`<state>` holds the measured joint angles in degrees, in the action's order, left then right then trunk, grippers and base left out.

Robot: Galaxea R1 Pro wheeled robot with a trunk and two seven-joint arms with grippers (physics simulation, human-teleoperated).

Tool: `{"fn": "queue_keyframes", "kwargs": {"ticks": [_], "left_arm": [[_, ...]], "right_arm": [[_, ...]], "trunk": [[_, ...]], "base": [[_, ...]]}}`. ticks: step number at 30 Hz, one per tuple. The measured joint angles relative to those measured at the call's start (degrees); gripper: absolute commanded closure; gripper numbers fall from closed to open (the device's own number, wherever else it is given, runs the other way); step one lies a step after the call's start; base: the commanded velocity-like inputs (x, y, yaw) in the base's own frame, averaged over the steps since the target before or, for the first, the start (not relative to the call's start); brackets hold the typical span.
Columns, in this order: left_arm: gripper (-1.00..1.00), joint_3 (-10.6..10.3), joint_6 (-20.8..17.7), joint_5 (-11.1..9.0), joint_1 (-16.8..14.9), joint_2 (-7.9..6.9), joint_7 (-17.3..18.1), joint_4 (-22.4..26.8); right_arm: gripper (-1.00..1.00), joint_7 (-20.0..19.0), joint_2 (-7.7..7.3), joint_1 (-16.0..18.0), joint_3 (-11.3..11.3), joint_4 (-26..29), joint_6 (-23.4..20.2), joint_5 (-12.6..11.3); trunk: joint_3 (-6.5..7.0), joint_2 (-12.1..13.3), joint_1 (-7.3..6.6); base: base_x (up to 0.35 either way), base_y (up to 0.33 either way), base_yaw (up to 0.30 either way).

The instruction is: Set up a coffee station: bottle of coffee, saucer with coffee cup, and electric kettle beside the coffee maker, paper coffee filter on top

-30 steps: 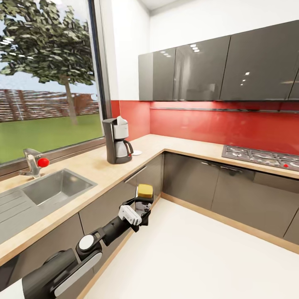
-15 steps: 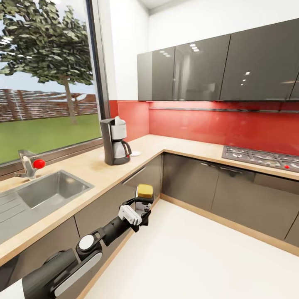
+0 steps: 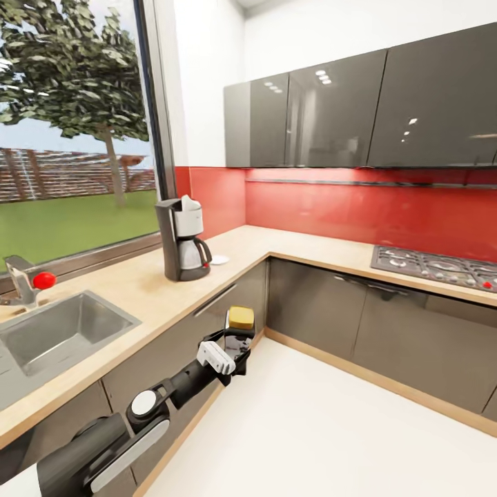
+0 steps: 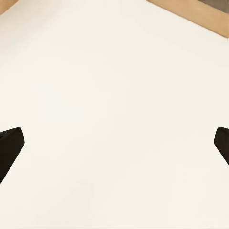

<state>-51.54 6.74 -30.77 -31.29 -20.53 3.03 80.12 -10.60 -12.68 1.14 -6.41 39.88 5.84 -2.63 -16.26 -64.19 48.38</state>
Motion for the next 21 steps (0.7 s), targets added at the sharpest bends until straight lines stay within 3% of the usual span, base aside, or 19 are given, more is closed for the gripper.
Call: {"fn": "queue_keyframes", "kwargs": {"ticks": [5,14,21], "left_arm": [[1.0,0.0,0.0,0.0,0.0,0.0,0.0,-0.02],[1.0,0.0,-0.01,0.0,0.0,0.0,0.0,-0.11],[1.0,0.0,0.01,0.0,0.0,0.0,0.0,-0.12]], "right_arm": [[-1.0,0.0,0.02,-0.01,0.01,-1.0,0.0,0.0],[-1.0,-0.01,0.02,0.02,0.02,-1.5,0.01,0.0],[-1.0,-0.01,0.08,0.01,0.0,-1.5,0.01,0.0]], "trunk": [[0.0,0.0,0.0],[0.0,0.01,0.02],[0.0,0.01,0.0]], "base": [[0.283,-0.1,0.0],[0.061,-0.026,0.0],[0.22,-0.164,0.0]]}}
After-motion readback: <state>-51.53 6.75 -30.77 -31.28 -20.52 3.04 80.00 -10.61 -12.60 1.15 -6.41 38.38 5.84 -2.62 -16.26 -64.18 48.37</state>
